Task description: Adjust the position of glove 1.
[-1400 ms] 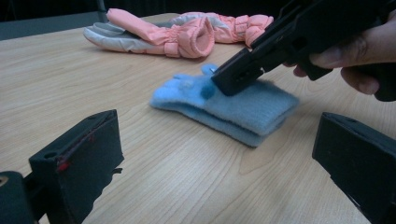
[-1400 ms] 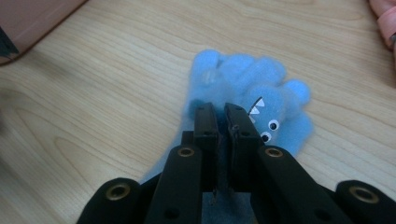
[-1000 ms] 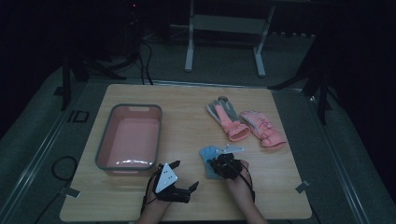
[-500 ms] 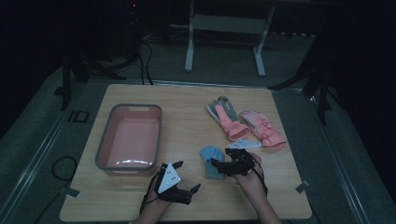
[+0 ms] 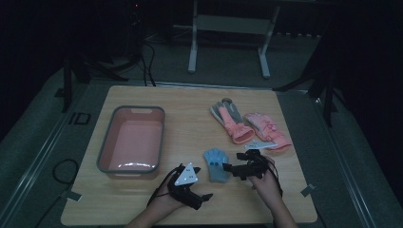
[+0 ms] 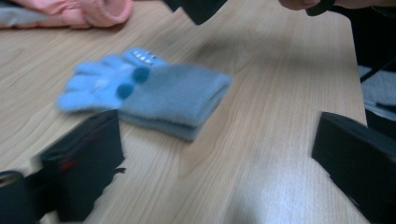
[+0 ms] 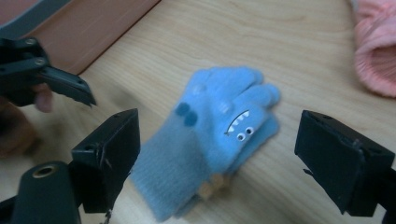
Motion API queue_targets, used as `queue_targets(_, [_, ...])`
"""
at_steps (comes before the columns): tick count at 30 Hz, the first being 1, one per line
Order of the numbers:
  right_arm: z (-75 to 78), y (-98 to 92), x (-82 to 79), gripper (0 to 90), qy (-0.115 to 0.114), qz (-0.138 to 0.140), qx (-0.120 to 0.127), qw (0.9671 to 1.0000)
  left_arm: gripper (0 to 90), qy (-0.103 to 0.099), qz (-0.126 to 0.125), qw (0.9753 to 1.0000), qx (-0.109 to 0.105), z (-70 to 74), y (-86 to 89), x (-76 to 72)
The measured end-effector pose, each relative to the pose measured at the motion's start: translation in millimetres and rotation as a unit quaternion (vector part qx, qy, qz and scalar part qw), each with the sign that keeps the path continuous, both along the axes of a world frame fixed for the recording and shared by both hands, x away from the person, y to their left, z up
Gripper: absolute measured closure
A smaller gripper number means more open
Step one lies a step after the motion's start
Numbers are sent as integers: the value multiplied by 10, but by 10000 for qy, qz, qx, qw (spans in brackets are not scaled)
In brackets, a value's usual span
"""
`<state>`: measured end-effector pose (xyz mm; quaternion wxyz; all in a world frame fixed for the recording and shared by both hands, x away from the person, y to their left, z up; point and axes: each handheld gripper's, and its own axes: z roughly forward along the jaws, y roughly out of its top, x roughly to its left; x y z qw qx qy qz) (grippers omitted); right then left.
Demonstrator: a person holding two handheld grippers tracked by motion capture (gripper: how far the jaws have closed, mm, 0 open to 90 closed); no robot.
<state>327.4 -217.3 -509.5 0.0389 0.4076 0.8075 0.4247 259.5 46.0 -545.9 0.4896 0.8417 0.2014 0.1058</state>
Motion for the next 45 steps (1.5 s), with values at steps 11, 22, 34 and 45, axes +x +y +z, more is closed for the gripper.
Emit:
queue_targets(11, [-63,61,153,140,362,94,345,9987,223,-687,-774,9921,710,28,-273,177])
queue_targets(22, [-250,362,399,285,9,-155,-516,9985,371,-982,-1026,9790,1465,-108,-422,306])
queue_targets(34, [-415,410,316,316,-130,-64,-808,9966,635,-976,-846,9798,1526,-130,-425,324])
queue_targets(45, [-431,455,277,737,89,247,-491,9984,750,-563,-674,9850,1484,-69,-444,373])
